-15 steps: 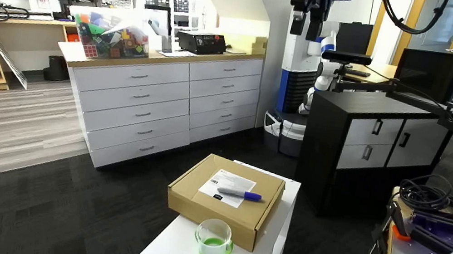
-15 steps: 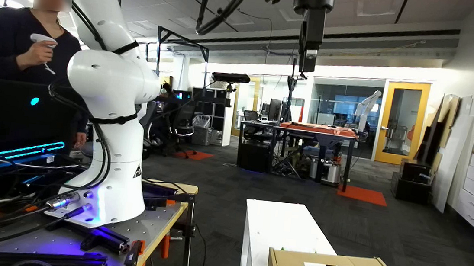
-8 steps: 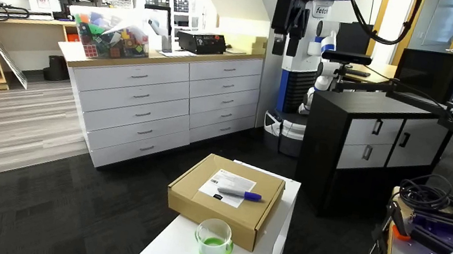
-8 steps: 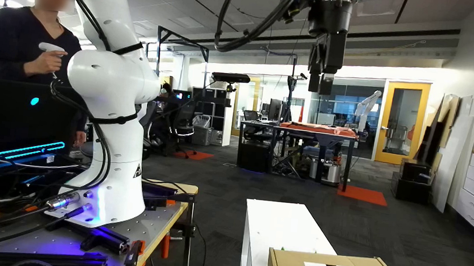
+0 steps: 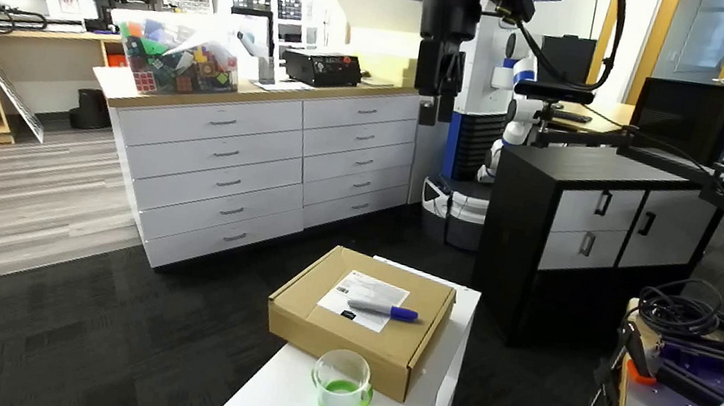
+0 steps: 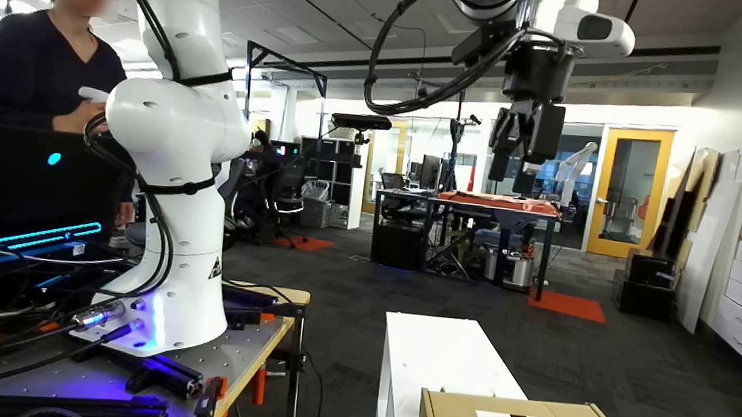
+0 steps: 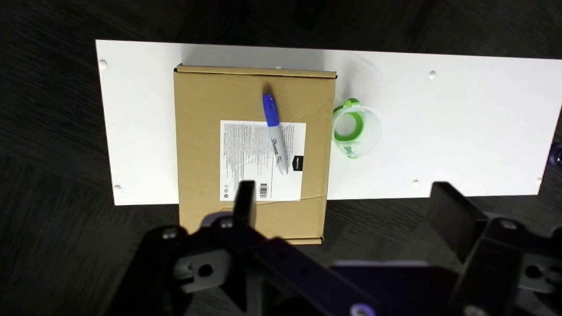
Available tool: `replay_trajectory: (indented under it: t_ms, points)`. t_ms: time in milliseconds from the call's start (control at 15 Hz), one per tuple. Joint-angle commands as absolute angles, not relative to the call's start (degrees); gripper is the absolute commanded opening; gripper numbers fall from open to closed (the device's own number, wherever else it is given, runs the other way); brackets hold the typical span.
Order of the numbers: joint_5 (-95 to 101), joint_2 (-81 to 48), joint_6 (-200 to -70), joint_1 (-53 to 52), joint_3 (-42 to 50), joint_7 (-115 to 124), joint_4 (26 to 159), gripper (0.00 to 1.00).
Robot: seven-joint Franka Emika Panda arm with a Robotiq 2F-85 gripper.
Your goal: Put the marker in the cup
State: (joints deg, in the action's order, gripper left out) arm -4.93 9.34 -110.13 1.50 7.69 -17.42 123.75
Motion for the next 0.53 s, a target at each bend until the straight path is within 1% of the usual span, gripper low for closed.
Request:
replay_trajectory:
  t_ms: [0, 267, 467]
  points:
    - [-4.45, 5.00, -110.73, 1.95, 6.88, -19.97, 120.97, 1.00]
    - [-5.12, 1.76, -111.16, 2.02, 6.08, -22.53, 119.43, 1.00]
    - [-4.96, 1.90, -110.75, 2.27, 5.50, -21.46, 120.18, 1.00]
